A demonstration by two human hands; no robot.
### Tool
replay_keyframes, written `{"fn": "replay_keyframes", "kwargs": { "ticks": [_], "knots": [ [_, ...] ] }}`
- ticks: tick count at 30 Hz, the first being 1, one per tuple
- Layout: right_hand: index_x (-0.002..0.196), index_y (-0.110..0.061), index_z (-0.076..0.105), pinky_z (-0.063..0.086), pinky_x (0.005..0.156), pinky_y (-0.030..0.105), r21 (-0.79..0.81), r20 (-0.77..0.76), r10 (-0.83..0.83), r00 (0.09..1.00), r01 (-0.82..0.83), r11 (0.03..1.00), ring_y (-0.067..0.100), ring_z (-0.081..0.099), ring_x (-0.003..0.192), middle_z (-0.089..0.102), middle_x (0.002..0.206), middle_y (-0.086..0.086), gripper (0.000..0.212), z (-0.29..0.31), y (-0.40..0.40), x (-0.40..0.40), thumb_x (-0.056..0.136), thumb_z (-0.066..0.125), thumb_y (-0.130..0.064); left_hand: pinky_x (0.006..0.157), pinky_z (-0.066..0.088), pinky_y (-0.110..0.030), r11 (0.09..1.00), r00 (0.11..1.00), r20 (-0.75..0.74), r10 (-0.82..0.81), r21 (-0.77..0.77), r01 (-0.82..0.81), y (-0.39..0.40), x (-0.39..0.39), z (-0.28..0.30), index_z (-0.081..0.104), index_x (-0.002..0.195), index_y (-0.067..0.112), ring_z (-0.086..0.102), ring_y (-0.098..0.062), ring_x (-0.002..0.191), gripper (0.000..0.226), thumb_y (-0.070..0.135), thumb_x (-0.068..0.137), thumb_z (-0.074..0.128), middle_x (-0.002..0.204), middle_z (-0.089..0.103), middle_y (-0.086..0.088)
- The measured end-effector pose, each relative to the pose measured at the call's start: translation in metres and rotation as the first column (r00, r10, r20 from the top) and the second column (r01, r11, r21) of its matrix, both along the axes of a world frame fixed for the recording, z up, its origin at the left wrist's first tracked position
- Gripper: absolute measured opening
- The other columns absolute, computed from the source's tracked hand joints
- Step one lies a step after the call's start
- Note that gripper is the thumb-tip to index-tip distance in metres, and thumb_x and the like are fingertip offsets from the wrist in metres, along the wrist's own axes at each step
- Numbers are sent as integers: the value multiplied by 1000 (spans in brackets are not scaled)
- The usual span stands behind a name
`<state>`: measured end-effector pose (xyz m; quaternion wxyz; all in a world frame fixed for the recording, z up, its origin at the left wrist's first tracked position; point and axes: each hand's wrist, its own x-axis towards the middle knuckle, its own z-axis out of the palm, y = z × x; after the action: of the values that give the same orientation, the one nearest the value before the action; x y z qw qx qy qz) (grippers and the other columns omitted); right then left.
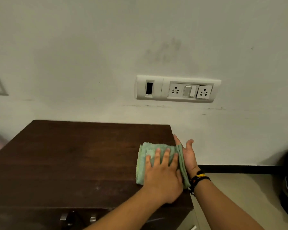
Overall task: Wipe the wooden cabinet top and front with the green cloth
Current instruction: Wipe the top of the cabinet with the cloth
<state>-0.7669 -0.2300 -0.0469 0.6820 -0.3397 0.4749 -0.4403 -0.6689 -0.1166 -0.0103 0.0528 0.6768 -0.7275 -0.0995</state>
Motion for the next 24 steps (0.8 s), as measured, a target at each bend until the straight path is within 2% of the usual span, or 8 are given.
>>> {"fn": "replay_keyframes", "kwargs": {
  "ticks": [5, 9, 12, 15, 17, 19, 22, 24],
  "knots": [
    [148, -26, 44, 48, 95, 38, 14, 146, 31, 989, -34, 999, 33, 58, 123, 62, 132, 17, 80, -6, -3, -3, 93, 14, -76, 117, -12, -61, 998, 998, 4, 55, 13, -55, -11, -5, 7, -7, 159, 27, -21, -29, 151, 65, 45, 102, 17, 168, -14, 0],
    [144, -32, 49, 50, 91, 38, 54, 161, 11, 987, -20, 998, 28, 59, 123, 53, 146, 8, 94, 11, 9, -1, 66, 63, -82, 117, -16, -59, 999, 1000, -19, 3, 38, -3, 33, -16, 10, -7, 159, 24, -24, -28, 151, 65, 47, 102, 17, 167, -16, 0],
    [145, -34, 45, 60, 76, 36, 45, 139, 67, 988, -74, 996, 29, 73, 99, 72, 118, 13, 82, 9, 7, -1, 78, 39, -81, 114, -22, -60, 996, 1000, 1, 16, 87, -16, 23, -22, 14, -10, 158, 23, -28, -31, 149, 67, 47, 103, 18, 166, -19, -2],
    [150, -36, 32, 45, 105, 43, -138, -61, 20, 998, -28, 990, 42, 52, 127, 43, 151, 26, 68, 4, 19, -7, 94, 25, -73, 113, -25, -59, 998, 1000, -21, -4, 63, 5, 41, -25, 8, -9, 158, 25, -28, -31, 149, 66, 47, 103, 18, 166, -20, -2],
    [150, -32, 29, 30, 112, 47, -60, 243, 72, 967, -60, 996, 46, 35, 138, 24, 160, 26, 71, 0, 27, -14, 93, 38, -71, 115, -23, -57, 995, 997, -48, -59, 82, 63, 55, -20, 6, -7, 159, 28, -28, -27, 149, 64, 48, 103, 19, 166, -19, 2],
    [133, -35, 60, 41, 97, 44, -260, -151, 8, 989, -48, 964, 35, 46, 131, 37, 157, 10, 66, 16, 43, -4, 79, 58, -74, 117, -19, -56, 992, 993, -60, -97, 79, 102, 60, -7, 8, -5, 159, 31, -25, -24, 150, 62, 48, 104, 19, 167, -17, 6],
    [141, -38, 48, 34, 107, 32, -180, -236, 98, 967, -143, 973, 28, 43, 138, 41, 156, 7, 60, 19, 48, -2, 91, 35, -68, 119, -14, -55, 995, 994, -56, -93, 36, 95, 69, 21, 10, -5, 158, 35, -22, -22, 151, 60, 50, 103, 14, 167, -14, 8],
    [138, -38, 41, 18, 107, 7, -201, -415, 45, 909, -140, 970, 24, 27, 149, 29, 162, 6, 51, 20, 55, 4, 95, 28, -61, 120, -11, -55, 998, 997, -45, -64, 8, 65, 78, 45, 8, -6, 158, 36, -20, -22, 152, 60, 51, 102, 11, 167, -12, 9]
  ]
}}
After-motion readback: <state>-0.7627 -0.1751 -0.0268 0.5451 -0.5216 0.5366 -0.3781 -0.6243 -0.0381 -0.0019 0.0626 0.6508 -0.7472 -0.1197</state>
